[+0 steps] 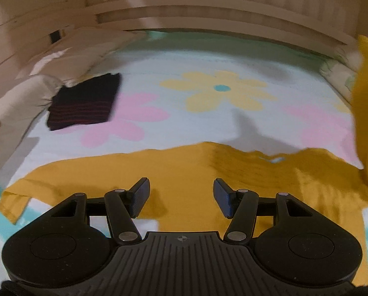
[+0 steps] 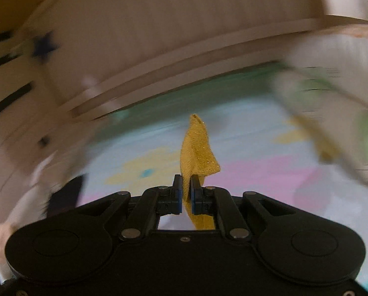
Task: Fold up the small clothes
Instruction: 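Carry the held sleeve across the sweater body and open the right gripper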
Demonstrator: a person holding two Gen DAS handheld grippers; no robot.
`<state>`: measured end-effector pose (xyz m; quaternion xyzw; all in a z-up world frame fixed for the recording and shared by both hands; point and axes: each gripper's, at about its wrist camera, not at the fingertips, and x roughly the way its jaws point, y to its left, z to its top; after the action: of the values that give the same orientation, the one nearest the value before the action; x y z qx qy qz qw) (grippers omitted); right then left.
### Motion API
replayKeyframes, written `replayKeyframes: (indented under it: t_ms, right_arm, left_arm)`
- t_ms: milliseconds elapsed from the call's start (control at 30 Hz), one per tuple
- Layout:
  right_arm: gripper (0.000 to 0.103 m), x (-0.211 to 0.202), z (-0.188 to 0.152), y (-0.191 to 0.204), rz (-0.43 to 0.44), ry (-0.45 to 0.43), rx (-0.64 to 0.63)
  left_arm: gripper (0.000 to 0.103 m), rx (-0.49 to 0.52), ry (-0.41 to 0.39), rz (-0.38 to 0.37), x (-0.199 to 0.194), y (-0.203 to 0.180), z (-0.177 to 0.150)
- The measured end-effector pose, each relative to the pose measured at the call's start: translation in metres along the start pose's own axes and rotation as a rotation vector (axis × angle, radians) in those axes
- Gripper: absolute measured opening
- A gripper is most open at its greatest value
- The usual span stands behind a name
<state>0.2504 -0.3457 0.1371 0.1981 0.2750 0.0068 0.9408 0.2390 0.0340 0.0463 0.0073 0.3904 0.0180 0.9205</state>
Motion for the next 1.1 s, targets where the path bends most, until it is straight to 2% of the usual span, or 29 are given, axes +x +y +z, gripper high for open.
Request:
replayKeyframes:
  t_ms: [133, 267, 400, 433, 567, 600, 667, 733, 867, 967, 1100]
  right_arm:
    - [0.013, 0.048, -0.039, 0.076, 0.127, 0.067, -0.046]
    - [0.013, 0.1, -0.092, 0.127, 0.177, 0.166, -0.084]
    - [0.014, 0.14, -0.142, 0.155, 0.199, 0.252, -0.115]
    - [0.021, 0.149, -0.153, 0.157, 0.21, 0.279, -0.119]
    - [0.023, 0.156, -0.173, 0.159, 0.255, 0.353, -0.107]
    - [0.023, 0.152, -0.172, 0.153, 0.264, 0.351, -0.118]
    - [0.036, 0.135, -0.168, 0.146, 0.257, 0.324, -0.14]
    - [0.04, 0.124, -0.157, 0.127, 0.231, 0.288, -0.136]
    - [0.04, 0.105, -0.129, 0.057, 0.096, 0.224, -0.08]
    - [0.04, 0.094, -0.115, -0.001, -0.019, 0.198, 0.006]
    - [0.042, 0.085, -0.106, -0.056, -0.148, 0.191, 0.038]
  left_arm:
    - [0.056, -0.032, -0.005, 0.033, 0.0, 0.023, 0.002]
    - [0.056, -0.066, 0.0, 0.061, 0.003, 0.043, 0.002]
    - [0.056, -0.087, 0.015, 0.078, 0.01, 0.057, 0.001]
    - [0.056, -0.088, 0.02, 0.078, 0.012, 0.058, 0.0]
    - [0.056, -0.088, 0.044, 0.067, 0.021, 0.06, -0.002]
    - [0.056, -0.086, 0.046, 0.063, 0.021, 0.06, -0.004]
    - [0.056, -0.086, 0.055, 0.051, 0.027, 0.058, -0.004]
    - [0.056, -0.086, 0.06, 0.031, 0.032, 0.055, -0.004]
    - [0.056, -0.06, 0.05, -0.026, 0.039, 0.039, -0.009]
    - [0.056, 0.0, 0.046, -0.075, 0.046, 0.019, -0.015]
    - [0.056, 0.075, 0.098, -0.089, 0.067, -0.005, -0.025]
